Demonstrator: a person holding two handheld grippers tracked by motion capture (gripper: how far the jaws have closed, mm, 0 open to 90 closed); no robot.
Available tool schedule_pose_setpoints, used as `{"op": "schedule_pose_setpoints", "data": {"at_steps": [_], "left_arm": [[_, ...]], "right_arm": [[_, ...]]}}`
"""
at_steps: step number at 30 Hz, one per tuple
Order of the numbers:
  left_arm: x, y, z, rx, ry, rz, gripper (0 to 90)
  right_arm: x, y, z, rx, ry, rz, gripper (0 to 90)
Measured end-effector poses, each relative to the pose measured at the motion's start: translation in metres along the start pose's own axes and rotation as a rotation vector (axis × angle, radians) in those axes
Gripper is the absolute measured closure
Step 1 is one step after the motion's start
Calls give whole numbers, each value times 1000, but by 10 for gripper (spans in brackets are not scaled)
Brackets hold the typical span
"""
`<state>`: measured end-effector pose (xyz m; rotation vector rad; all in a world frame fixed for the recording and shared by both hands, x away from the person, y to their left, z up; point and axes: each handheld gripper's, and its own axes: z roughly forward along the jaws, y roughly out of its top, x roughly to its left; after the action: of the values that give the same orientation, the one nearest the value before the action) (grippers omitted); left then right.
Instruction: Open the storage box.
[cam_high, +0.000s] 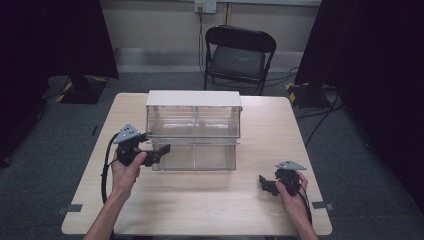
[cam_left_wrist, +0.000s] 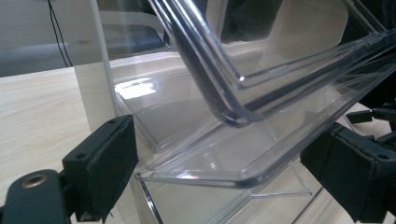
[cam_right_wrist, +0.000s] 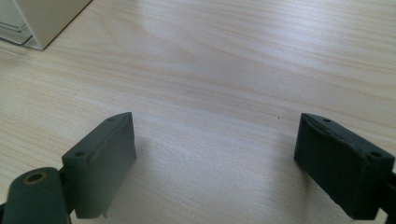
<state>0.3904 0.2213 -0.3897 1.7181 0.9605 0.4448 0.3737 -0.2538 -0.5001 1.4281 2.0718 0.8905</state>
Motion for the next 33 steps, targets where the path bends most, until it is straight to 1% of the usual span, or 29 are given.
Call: {"op": "schedule_pose_setpoints", "data": {"at_steps": [2,6,8,9,15,18,33], "left_arm": [[0,1,0,13,2,8,110],[0,2,-1,17,4,12,117],[-2,3,0,25,21,36,119],[-2,4,0,30,28,41,119],[-3,4,0,32,31,31,124],[-2,4,-1,29,22,27,125],[-2,4,-1,31,23,24,129]], "right_arm": [[0,0,0,0,0,0,119],[0,0,0,0,0,0,119],[0,0,0,0,0,0,119],[0,0,0,0,0,0,119],[0,0,0,0,0,0,119],[0,0,0,0,0,0,119],[0,0,0,0,0,0,119]]}}
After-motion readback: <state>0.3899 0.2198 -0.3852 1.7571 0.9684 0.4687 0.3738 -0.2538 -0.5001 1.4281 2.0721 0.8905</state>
